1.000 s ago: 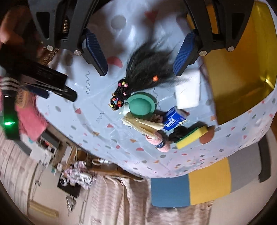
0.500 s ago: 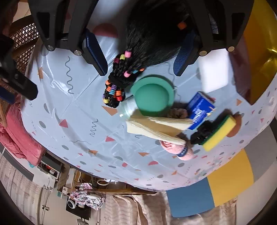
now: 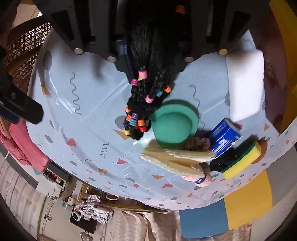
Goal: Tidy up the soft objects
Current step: 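Grasp the black beaded hair with the left tool while the right tool approaches the green bottle, then grasp the green silicone bottle with the right tool while the left tool lifts the hair toward the tray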
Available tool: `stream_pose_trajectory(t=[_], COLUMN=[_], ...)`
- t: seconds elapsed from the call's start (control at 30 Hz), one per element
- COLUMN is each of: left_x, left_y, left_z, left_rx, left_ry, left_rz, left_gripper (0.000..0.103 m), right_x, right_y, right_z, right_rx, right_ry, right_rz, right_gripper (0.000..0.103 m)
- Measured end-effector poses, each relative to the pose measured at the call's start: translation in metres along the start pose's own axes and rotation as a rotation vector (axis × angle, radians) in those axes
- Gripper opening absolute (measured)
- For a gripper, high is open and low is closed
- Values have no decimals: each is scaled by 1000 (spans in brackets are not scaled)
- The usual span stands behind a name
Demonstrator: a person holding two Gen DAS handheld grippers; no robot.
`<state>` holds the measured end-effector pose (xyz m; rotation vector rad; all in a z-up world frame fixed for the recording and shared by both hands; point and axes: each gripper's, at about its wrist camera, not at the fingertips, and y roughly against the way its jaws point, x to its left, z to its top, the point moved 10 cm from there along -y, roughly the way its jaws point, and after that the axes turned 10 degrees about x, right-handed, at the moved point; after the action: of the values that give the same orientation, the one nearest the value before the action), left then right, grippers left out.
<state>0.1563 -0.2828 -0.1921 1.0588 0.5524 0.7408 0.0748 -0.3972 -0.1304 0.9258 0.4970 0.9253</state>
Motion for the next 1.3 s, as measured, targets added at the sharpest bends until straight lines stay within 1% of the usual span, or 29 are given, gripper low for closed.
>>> stream_pose_trajectory(t=[0.07,0.17,0.3,0.47,0.57,0.7,0.8,0.97,1.13,1.27,1.3], left_x=[3,8,16,21,25,38,53,80,105,130,138], left_y=[5,17,36,65,83,103,118,134,142,145,147], left_z=[-7,-19,-34,-50,-57,-65,-73,-84,-92,-98,-100], left_rx=[-9,-28,-71,-135,-170,-207,-230,-258,-268,-274,-276], left_ry=[27,89,142,179,198,226,253,312,350,393,405], left_rz=[-5,-65,-122,-179,-200,-200,-182,-169,-143,-119,-111], left_gripper=[26,25,25,24,24,24,24,25,25,25,25], right_x=[6,15,32,47,64,90,110,137,153,161,162], right_y=[1,0,-6,-14,-20,-34,-47,-76,-90,-103,-106], right_z=[-1,-3,-9,-12,-11,-5,1,11,23,27,26], right_rx=[-9,-15,0,17,25,30,30,75,91,94,91], right_ry=[16,44,88,104,117,159,200,233,220,231,234], right_rz=[13,29,72,117,162,180,165,127,147,104,105], right_gripper=[103,103,103,103,103,103,103,103,103,103,103])
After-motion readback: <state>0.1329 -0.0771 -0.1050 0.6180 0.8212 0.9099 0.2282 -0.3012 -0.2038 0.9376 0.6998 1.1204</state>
